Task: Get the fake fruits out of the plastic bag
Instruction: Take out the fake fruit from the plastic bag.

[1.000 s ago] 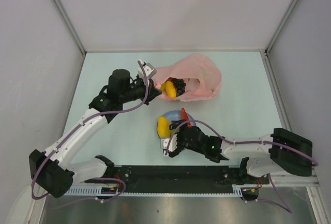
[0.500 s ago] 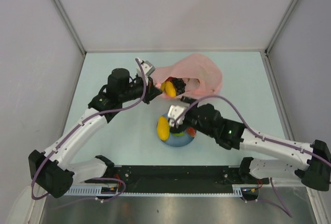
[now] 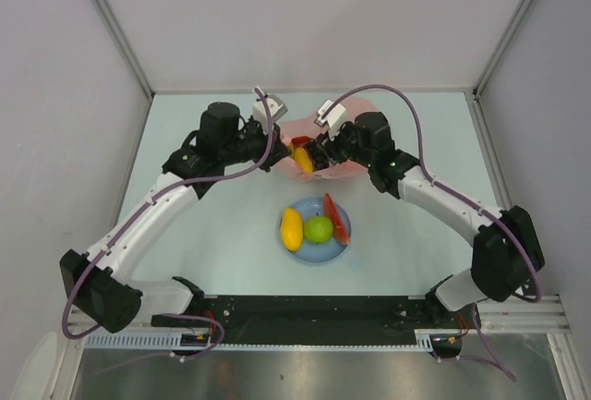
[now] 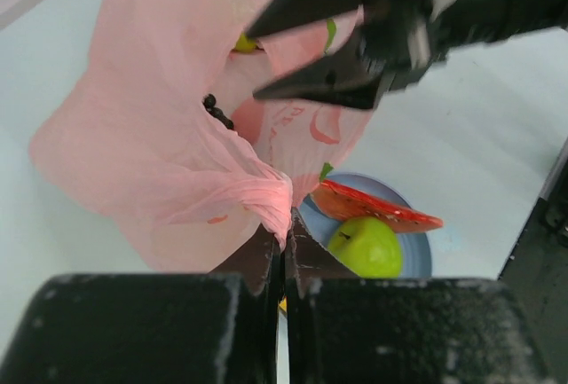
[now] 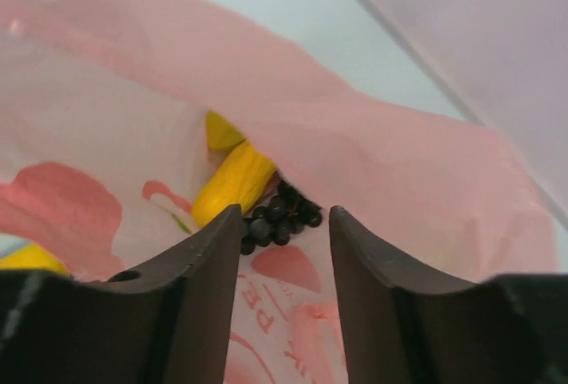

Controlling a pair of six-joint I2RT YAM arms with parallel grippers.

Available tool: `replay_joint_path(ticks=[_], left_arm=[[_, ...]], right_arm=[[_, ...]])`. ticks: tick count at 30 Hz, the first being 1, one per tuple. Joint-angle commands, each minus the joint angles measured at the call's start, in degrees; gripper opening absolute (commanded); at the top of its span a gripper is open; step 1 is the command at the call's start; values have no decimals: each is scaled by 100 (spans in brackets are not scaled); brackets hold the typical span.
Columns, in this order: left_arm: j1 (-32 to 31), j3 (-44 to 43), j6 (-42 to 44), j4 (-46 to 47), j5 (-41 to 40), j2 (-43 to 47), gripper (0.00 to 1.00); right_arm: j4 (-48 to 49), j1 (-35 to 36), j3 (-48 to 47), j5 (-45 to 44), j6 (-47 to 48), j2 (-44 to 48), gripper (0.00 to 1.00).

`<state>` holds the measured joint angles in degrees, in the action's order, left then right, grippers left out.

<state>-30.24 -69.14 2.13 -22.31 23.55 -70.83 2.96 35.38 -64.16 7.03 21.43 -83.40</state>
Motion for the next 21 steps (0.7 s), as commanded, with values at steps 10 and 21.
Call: replay_joint_path(ticks=[10,21], left_arm=[[36,-943,587,-266,175,-625,0],[-157,-1417,798,-143,589,-1082,0]], right_arm=[[240,-514,-553,1004,-385,-1555,36],[266,-1410,-3058,-1401,-1247,-3920,66]])
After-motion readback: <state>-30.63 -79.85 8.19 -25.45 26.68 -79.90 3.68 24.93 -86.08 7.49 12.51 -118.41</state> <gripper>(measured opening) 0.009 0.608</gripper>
